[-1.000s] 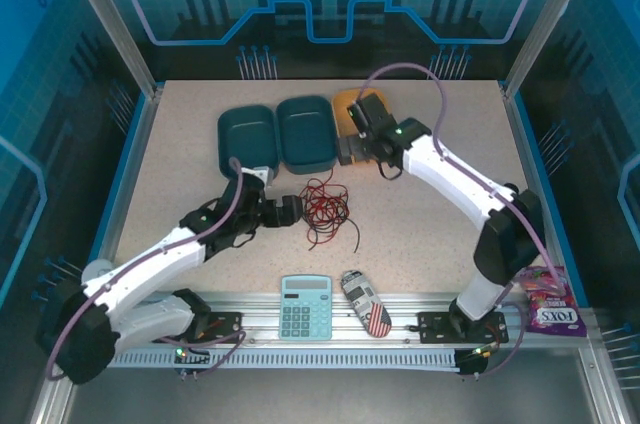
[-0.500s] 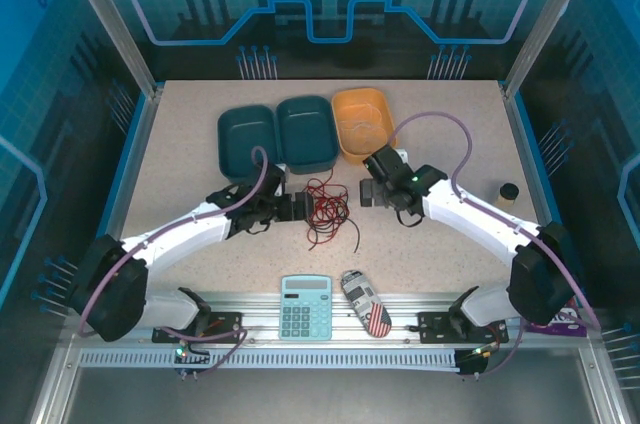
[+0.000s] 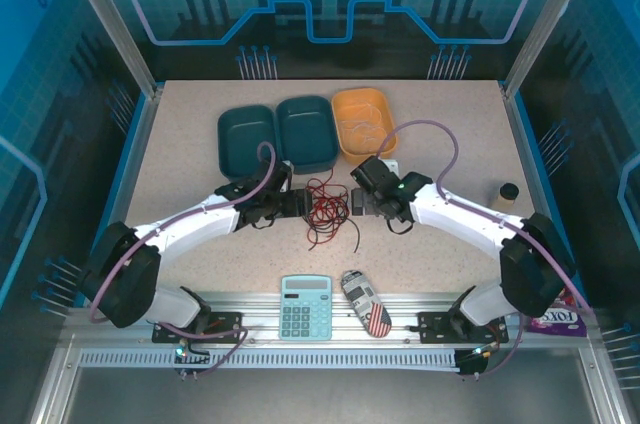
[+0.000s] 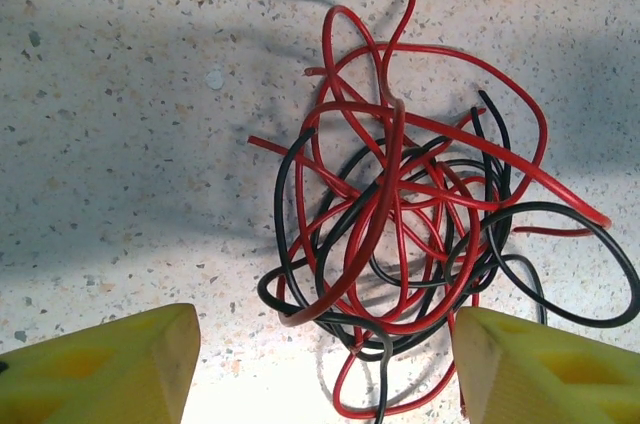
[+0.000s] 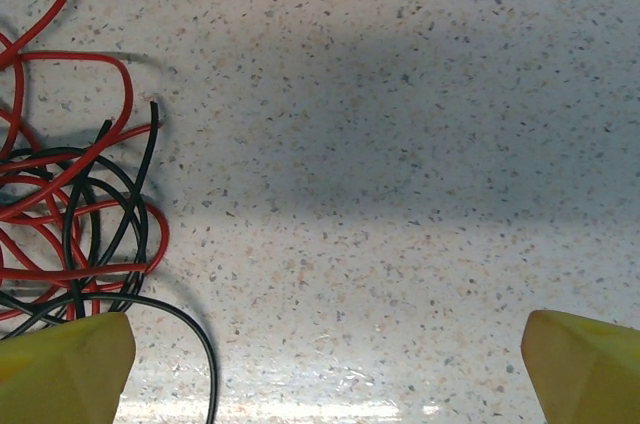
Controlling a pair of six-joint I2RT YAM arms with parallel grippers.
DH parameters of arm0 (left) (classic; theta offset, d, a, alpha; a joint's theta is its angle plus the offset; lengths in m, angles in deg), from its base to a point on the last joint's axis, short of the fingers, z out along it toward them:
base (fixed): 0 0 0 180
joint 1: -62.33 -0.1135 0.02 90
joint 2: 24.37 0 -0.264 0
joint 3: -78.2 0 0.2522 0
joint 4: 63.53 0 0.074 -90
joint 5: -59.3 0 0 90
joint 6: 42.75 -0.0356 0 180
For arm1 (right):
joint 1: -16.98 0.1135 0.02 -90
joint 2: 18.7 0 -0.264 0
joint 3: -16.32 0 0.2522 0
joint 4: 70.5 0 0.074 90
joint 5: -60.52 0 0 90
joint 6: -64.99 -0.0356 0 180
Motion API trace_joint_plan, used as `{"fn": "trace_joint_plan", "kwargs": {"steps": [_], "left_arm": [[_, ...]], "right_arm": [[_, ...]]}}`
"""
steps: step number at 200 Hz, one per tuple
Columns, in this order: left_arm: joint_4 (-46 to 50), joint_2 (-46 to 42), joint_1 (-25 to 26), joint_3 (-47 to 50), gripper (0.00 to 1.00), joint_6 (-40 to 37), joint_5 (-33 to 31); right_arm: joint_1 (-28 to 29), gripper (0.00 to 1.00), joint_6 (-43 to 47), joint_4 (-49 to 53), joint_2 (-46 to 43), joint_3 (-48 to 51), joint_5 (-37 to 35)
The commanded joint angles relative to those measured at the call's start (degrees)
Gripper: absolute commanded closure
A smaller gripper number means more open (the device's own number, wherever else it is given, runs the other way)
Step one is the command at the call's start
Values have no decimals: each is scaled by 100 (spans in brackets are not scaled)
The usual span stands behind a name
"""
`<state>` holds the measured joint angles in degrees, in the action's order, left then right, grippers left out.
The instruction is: Untangle the cables
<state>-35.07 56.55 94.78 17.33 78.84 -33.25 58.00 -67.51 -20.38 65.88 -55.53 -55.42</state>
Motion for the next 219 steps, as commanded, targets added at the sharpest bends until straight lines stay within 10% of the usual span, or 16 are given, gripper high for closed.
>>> {"fn": "trace_joint_plan", "kwargs": {"steps": [1, 102, 219], "left_arm": [[-14, 95, -37, -105, 34, 37, -59], [-408, 462, -39, -254, 83, -31, 175], [-469, -698, -38, 367, 87, 46, 256]], "right_arm": [[93, 0, -161, -83, 128, -235, -133], [563, 0, 41, -304, -45, -370, 389], [196, 34, 1234, -942, 991, -1364, 1756]]}}
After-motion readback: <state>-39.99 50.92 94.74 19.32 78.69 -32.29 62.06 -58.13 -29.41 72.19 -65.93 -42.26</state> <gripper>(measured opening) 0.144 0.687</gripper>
